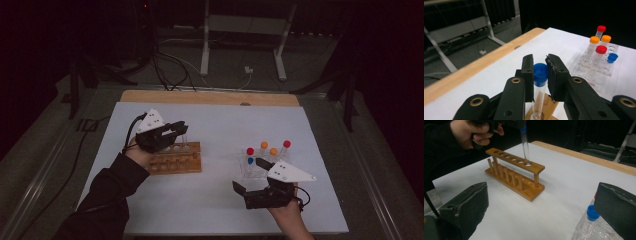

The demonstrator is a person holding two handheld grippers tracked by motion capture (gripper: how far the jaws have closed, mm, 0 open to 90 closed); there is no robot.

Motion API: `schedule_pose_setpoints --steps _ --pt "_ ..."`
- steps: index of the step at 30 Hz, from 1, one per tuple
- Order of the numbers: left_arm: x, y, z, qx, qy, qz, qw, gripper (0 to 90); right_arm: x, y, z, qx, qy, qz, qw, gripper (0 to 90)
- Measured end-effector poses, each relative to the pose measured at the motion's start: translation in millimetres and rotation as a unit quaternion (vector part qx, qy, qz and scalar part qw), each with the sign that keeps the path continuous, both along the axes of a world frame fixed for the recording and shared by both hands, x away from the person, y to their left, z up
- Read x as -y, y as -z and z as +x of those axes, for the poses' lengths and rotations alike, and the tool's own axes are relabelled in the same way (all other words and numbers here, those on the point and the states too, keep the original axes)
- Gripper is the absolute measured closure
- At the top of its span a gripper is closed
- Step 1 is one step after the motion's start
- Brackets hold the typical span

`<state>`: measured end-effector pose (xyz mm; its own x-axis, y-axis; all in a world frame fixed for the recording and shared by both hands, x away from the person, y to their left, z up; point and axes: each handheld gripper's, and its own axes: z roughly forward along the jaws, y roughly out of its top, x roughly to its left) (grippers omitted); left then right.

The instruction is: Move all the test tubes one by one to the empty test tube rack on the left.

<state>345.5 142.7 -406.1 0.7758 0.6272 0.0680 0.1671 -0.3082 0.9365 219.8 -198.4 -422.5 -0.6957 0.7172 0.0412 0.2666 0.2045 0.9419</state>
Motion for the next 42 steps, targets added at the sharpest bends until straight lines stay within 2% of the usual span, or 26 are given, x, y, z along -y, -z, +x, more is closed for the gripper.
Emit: schedule_pose_setpoints --steps 11,17,25,29,34,40,42 --pt "2.0 29.6 4.2 -0.031 -0.001 0.004 0.9995 78.0 0.3 2.2 0.2 -0.004 0.000 0.000 1.0000 0.0" --pt "2.9 37.8 4.5 -0.039 -0.003 0.007 0.9992 78.1 0.2 3.2 0.4 -0.006 -0.003 0.000 1.0000 0.0" --pt "8.1 48.2 6.3 -0.048 -0.006 0.025 0.9985 78.1 -0.2 4.0 0.4 -0.007 -0.006 -0.002 1.0000 0.0" --pt "7.7 49.5 5.6 -0.046 -0.006 0.023 0.9987 78.0 0.0 4.2 0.4 -0.009 -0.007 -0.002 0.9999 0.0" --pt "8.4 47.3 5.7 -0.051 -0.004 0.036 0.9981 77.6 0.6 3.3 0.1 -0.006 -0.007 -0.001 1.0000 0.0" --pt "8.2 44.8 8.5 -0.067 0.001 0.039 0.9970 76.6 3.3 0.5 0.8 -0.007 -0.007 0.000 0.9999 0.0" --pt "7.8 44.5 8.9 -0.071 0.010 0.044 0.9965 75.2 5.3 -1.7 2.3 -0.009 -0.009 0.002 0.9999 0.0"
